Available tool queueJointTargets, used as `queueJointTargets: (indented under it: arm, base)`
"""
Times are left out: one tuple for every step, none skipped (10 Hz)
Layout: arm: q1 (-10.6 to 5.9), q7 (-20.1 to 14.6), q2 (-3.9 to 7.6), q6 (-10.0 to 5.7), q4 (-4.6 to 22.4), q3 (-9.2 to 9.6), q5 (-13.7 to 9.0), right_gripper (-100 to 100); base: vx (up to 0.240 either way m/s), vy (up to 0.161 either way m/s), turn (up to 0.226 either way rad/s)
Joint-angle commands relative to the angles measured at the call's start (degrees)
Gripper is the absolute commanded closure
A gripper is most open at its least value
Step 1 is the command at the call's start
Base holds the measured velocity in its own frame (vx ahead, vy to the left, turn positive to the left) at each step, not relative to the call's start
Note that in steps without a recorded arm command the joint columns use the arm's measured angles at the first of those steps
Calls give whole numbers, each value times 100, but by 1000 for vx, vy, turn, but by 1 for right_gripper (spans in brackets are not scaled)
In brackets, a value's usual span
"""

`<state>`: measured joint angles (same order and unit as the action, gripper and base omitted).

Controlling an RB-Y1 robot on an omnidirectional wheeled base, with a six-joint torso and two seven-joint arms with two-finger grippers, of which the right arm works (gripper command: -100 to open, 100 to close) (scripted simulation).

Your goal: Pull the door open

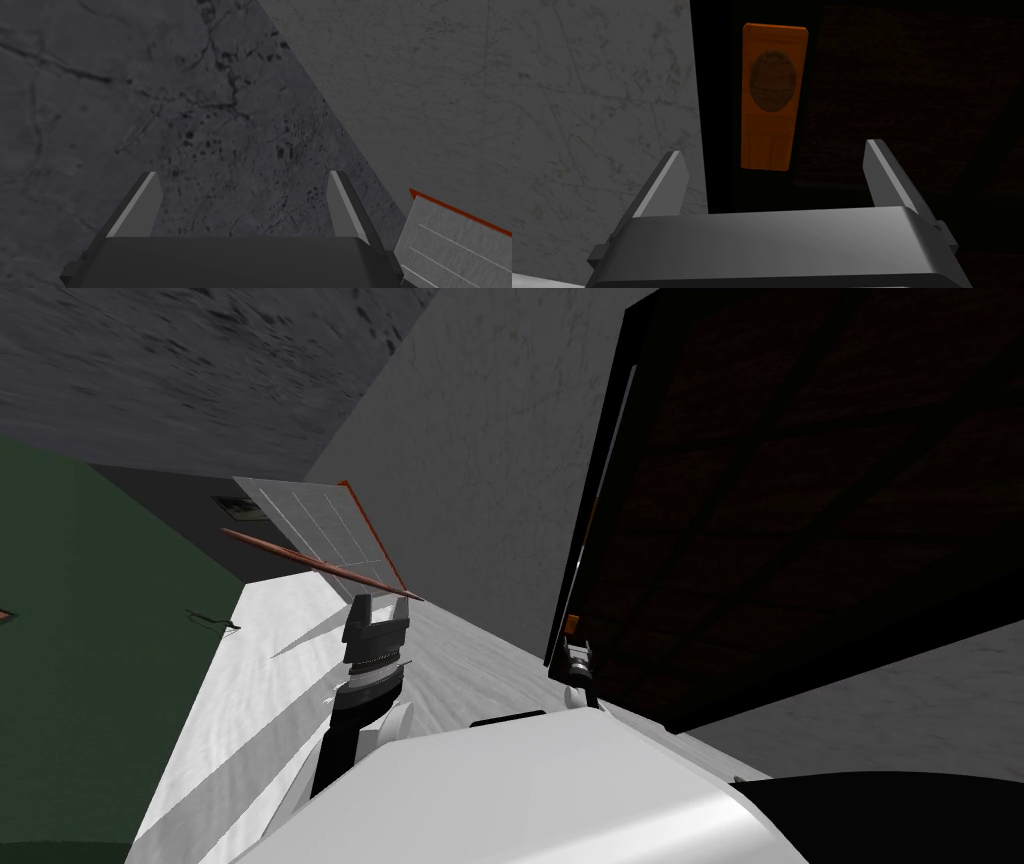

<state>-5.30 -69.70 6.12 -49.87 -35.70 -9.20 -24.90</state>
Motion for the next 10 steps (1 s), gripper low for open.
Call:
queueJointTargets:
  arm:
    - [-21,-191,-21,7,3,19,-69,-100]
    - [-35,-328,-38,12,2,35,-125,-100]
    - [-46,-427,-50,16,2,47,-166,-100]
    - [-56,-517,-61,19,1,59,-205,-100]
    - [-67,-623,-74,23,0,72,-251,-100]
    - [-63,-546,-67,19,3,63,-222,-100]
    - [21,-763,104,-1,40,67,-239,-100]
    - [46,-821,156,-7,52,68,-243,-100]
    - [103,-951,271,-22,77,70,-250,-100]
    - [103,-951,271,-22,77,70,-250,-100]
  base:
    - [-46,2,19]
    - [-56,-2,42]
    - [-68,-6,34]
    - [-66,0,34]
    - [-59,3,32]
    - [-25,1,5]
    - [122,4,64]
    - [206,7,52]
    - [214,-38,64]
    - [156,-28,28]
